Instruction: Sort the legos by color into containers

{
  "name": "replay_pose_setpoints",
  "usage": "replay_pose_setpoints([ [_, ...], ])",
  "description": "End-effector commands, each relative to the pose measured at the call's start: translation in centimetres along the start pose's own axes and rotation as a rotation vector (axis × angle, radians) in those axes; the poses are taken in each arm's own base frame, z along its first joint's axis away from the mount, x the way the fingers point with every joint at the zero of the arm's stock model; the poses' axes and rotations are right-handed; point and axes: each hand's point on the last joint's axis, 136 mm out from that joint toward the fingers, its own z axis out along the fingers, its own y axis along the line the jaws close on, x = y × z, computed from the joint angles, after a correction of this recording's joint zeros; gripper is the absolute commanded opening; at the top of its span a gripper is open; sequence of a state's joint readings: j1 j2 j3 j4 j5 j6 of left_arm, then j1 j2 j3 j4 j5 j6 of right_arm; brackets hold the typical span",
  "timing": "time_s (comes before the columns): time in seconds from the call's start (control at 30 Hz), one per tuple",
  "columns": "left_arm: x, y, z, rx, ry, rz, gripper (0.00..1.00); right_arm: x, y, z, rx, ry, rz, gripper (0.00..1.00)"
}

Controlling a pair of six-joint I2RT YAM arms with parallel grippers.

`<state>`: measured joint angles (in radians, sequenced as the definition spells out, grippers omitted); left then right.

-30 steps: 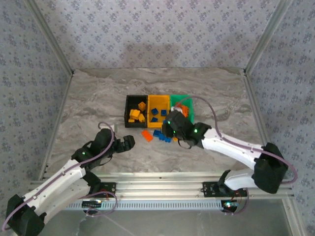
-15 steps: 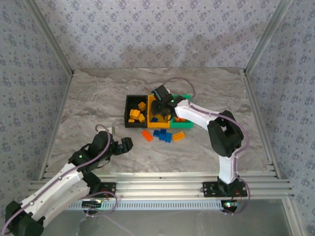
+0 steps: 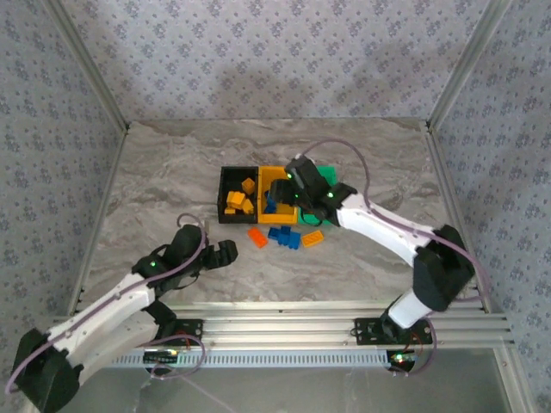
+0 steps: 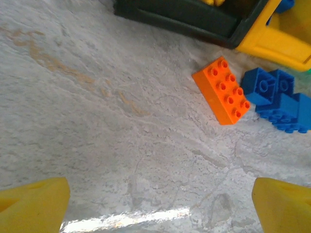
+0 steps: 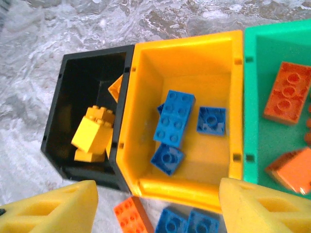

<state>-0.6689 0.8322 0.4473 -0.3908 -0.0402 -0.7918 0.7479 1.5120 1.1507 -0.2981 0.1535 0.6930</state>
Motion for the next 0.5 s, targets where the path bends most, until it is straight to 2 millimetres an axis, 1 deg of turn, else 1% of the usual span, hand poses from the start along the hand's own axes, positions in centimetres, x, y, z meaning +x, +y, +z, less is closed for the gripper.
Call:
replay_pose_setpoints([
  [0.0, -2.5, -4.1, 0.5, 0.073, -0.045, 0.066, 0.93, 2.2, -2.5, -1.0, 0.045, 0.005, 0.038, 0.69],
  [0.13, -3.0, -6.3, 2.4, -0.015, -0.052, 0.168, 0.93, 4.4, -5.1, -2.9, 0.066, 0.002, 0.066, 0.69],
  [0.27, -3.5, -7.3, 5.0, -0.055, -0.049, 0.153, 0.93, 5.6, -7.3, -4.3, 0.087, -0.021, 0.084, 0.71],
  [0.37, -3.2, -8.3, 6.3, -0.034, -0.021, 0.134, 0.92, 6.9, -9.3, -4.6, 0.141, 0.01, 0.099, 0.72],
  [0.47, -2.9, -8.7, 6.6, -0.024, -0.001, 0.126, 0.94, 8.5, -10.9, -4.1, 0.178, 0.049, 0.114, 0.72],
])
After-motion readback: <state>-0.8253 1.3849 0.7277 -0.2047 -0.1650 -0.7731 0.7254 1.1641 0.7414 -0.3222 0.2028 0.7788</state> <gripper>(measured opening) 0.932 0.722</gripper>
